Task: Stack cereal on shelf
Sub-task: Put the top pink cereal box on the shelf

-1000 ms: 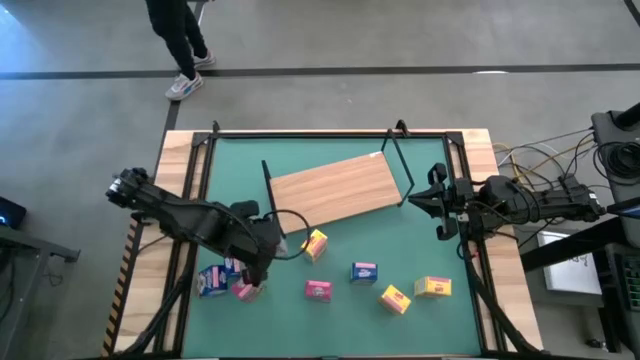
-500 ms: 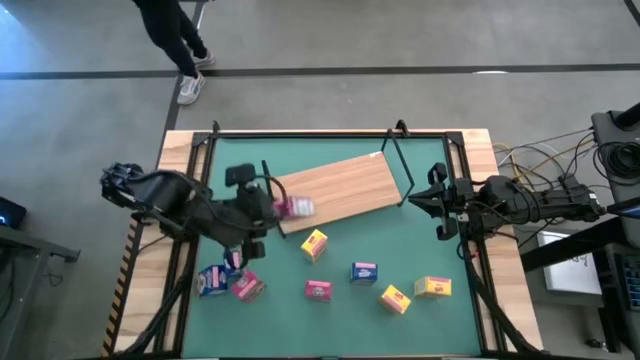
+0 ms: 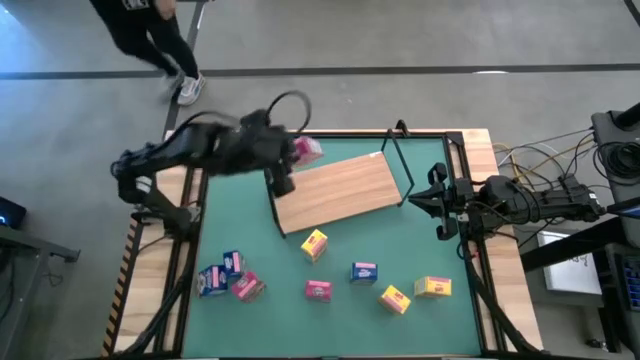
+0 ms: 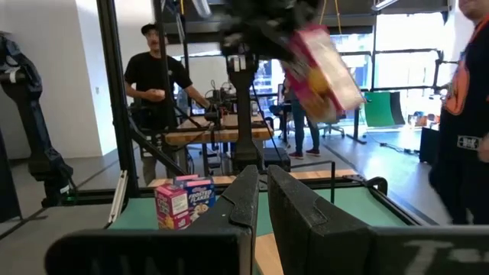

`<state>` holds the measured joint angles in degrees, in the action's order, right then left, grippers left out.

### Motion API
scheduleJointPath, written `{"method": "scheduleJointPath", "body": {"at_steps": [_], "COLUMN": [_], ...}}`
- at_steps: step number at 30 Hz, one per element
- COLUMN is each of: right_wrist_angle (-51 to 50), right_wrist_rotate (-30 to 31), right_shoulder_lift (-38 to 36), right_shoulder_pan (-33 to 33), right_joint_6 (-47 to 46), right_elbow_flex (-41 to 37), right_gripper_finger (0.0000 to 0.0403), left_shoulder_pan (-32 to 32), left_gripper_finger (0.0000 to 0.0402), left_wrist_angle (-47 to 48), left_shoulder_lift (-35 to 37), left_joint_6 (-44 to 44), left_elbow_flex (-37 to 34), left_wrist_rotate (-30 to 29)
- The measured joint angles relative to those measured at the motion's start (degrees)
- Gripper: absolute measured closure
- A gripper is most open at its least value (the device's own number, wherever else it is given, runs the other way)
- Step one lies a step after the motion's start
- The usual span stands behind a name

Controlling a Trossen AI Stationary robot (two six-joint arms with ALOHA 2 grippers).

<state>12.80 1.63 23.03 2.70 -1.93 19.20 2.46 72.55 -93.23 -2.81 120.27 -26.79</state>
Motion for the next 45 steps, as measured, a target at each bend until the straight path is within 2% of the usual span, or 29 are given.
{"method": "scheduleJointPath", "body": {"at_steps": [3, 8, 14, 20, 26, 37, 42, 45], "right_wrist_angle": [0.0, 0.0, -0.6, -2.4, -3.5, -3.4, -2.8, -2.1], "right_wrist_rotate": [0.0, 0.0, 0.0, 0.0, -0.1, -0.1, -0.1, -0.1], "right_shoulder_lift": [0.0, 0.0, 0.0, 0.0, 0.0, 0.0, 0.0, 0.0], "right_shoulder_pan": [0.0, 0.0, 0.0, 0.0, 0.0, 0.0, 0.0, 0.0], "right_joint_6": [0.0, 0.0, -0.3, -1.3, -2.1, -3.4, -3.2, -2.7], "right_elbow_flex": [0.0, 0.0, 0.0, 0.0, 0.0, 0.0, 0.0, 0.0], "right_gripper_finger": [0.038, 0.038, 0.038, 0.038, 0.038, 0.038, 0.038, 0.038], "left_shoulder_pan": [6.3, 13.0, 16.7, 18.1, 18.7, 18.8, 18.8, 18.9], "left_gripper_finger": [0.0244, 0.0244, 0.0244, 0.0244, 0.0244, 0.0244, 0.0244, 0.0244], "left_wrist_angle": [0.8, 2.9, 8.3, 8.0, 4.3, -13.5, -21.9, -23.2], "left_shoulder_lift": [-3.3, -10.3, -17.4, -19.5, -15.6, -1.2, 2.5, 3.2], "left_joint_6": [2.3, 7.3, 11.0, 13.1, 13.0, 12.2, 11.6, 11.5], "left_elbow_flex": [0.0, -0.1, -0.1, -0.2, -4.2, -26.2, -35.5, -38.8], "left_wrist_rotate": [6.9, 12.8, 17.9, 22.0, 22.6, 23.0, 23.0, 22.9]}}
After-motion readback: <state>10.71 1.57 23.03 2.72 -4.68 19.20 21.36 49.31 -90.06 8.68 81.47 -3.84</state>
